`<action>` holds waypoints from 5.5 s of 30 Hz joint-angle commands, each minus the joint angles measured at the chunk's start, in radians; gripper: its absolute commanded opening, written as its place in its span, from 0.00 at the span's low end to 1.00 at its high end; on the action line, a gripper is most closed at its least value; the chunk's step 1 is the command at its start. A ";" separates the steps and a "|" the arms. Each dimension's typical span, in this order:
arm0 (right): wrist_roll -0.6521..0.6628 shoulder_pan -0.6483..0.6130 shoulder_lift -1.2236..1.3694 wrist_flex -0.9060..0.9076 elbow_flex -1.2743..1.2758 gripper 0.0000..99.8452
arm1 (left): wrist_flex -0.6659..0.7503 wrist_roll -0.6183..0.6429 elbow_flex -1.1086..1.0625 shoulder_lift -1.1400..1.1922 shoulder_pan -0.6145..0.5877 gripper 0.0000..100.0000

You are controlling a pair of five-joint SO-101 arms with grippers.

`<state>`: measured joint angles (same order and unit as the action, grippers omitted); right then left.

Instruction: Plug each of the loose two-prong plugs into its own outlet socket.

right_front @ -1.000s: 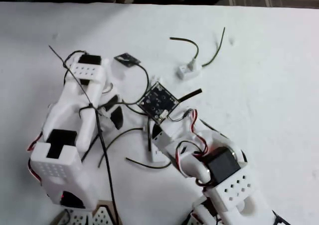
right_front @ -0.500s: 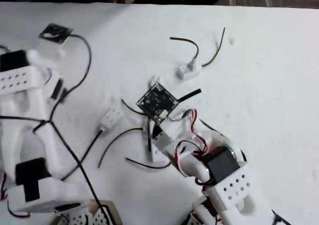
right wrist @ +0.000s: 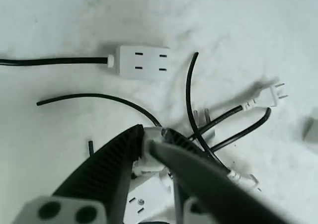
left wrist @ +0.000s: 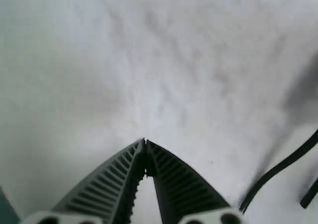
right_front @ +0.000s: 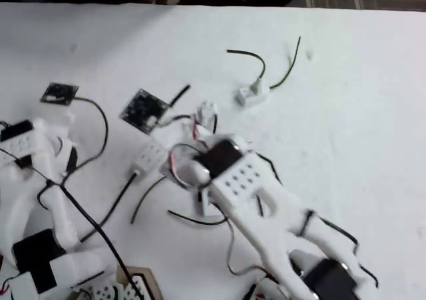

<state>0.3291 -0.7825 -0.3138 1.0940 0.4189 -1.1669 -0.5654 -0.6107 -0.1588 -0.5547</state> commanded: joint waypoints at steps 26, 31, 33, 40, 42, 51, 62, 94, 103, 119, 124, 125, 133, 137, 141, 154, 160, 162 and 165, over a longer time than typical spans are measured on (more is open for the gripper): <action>-0.011 -0.019 0.575 -0.177 -0.427 0.02 | 0.272 0.124 -0.288 -0.163 0.012 0.02; -0.011 -0.021 0.611 -0.179 -0.462 0.02 | 0.272 0.124 -0.290 -0.163 0.012 0.02; -0.011 -0.021 0.630 -0.179 -0.473 0.02 | 0.272 0.124 -0.290 -0.163 0.012 0.02; -0.009 -0.041 0.665 -0.179 -0.483 0.02 | 0.272 0.124 -0.290 -0.163 0.012 0.02; -0.009 -0.048 0.664 -0.179 -0.483 0.02 | 0.272 0.124 -0.290 -0.163 0.010 0.02; -0.017 -0.056 0.674 -0.179 -0.482 0.02 | 0.272 0.124 -0.290 -0.163 0.008 0.02; -0.018 -0.028 0.674 -0.179 -0.422 0.02 | 0.269 0.124 -0.290 -0.163 0.005 0.02; -0.183 -0.015 0.674 -0.070 -0.393 0.02 | 0.269 0.124 -0.290 -0.163 0.005 0.02; -0.298 -0.013 0.667 -0.028 -0.402 0.02 | 0.269 0.124 -0.290 -0.163 0.005 0.02; -0.367 -0.042 0.664 0.159 -0.400 0.02 | 0.269 0.124 -0.290 -0.163 0.005 0.02; -0.361 -0.091 0.664 0.160 -0.361 0.02 | 0.269 0.124 -0.290 -0.163 0.005 0.02; -0.365 -0.102 0.662 0.143 -0.344 0.02 | 0.269 0.124 -0.290 -0.163 0.005 0.02; -0.367 -0.143 0.553 -0.136 -0.084 0.02 | 0.269 0.124 -0.290 -0.163 0.005 0.02; -0.382 -0.140 0.447 -0.340 0.107 0.02 | 0.269 0.124 -0.290 -0.163 0.005 0.02; -0.427 -0.140 0.375 -0.446 0.227 0.02 | 0.269 0.124 -0.290 -0.163 0.005 0.02; -0.571 -0.142 0.268 -0.424 0.376 0.02 | 0.270 0.124 -0.290 -0.163 0.004 0.02; -0.747 -0.139 0.268 -0.369 0.382 0.02 | 0.270 0.124 -0.290 -0.163 0.004 0.02; -0.746 -0.142 0.260 -0.378 0.397 0.02 | 0.272 0.124 -0.290 -0.163 0.004 0.02; -0.738 -0.143 0.260 -0.394 0.407 0.02 | 0.272 0.124 -0.290 -0.163 0.004 0.02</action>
<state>-0.4058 -0.8869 -0.0621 0.6720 0.7610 -0.9045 -0.4488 -0.9053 -0.2770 -0.5577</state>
